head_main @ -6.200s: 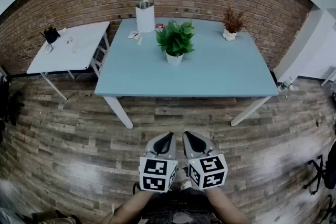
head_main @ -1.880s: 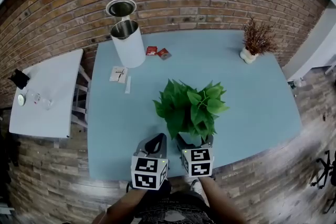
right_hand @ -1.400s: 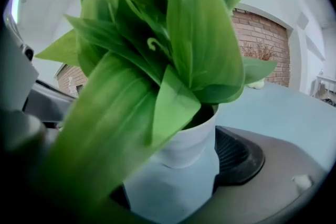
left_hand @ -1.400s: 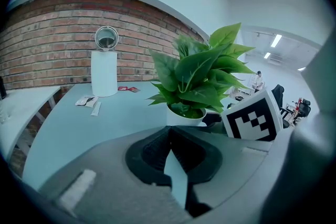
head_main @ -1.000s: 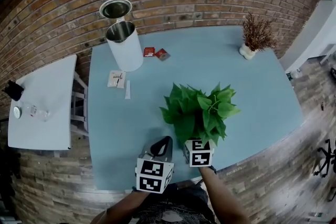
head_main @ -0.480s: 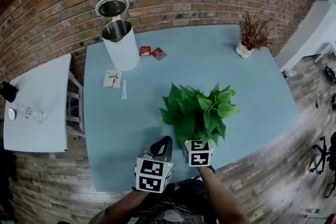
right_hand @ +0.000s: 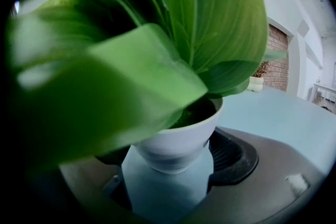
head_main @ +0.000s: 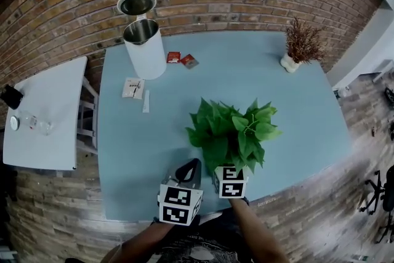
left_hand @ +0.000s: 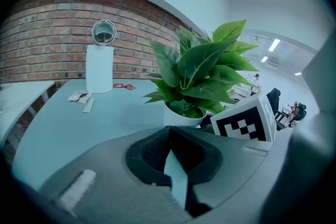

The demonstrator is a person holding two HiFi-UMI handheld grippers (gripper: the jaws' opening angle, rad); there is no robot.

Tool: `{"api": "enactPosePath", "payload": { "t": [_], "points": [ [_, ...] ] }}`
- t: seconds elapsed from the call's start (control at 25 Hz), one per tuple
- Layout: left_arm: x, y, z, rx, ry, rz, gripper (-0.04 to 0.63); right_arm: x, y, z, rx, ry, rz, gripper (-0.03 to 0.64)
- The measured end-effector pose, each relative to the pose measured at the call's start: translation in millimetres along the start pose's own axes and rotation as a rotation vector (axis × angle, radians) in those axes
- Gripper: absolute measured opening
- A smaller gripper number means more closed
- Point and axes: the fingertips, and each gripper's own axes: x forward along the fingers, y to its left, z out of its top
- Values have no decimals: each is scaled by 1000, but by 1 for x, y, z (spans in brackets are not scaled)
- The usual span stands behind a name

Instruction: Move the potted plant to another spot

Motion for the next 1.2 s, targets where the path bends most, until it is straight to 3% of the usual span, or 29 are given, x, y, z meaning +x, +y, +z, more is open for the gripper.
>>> {"api": "enactPosePath", "payload": {
  "t": [0.4,0.88,1.2],
  "points": [
    [7,-5,2,-31,-10,82,3,-2,-4,0,-20,4,59,468],
    [17,-15,3,-66,-8,125,3,-2,-18,-2,-58,31,101,468],
    [32,-54,19,-66,-5,141,3,-15,-59,4,-56,36,119,468]
  ]
}}
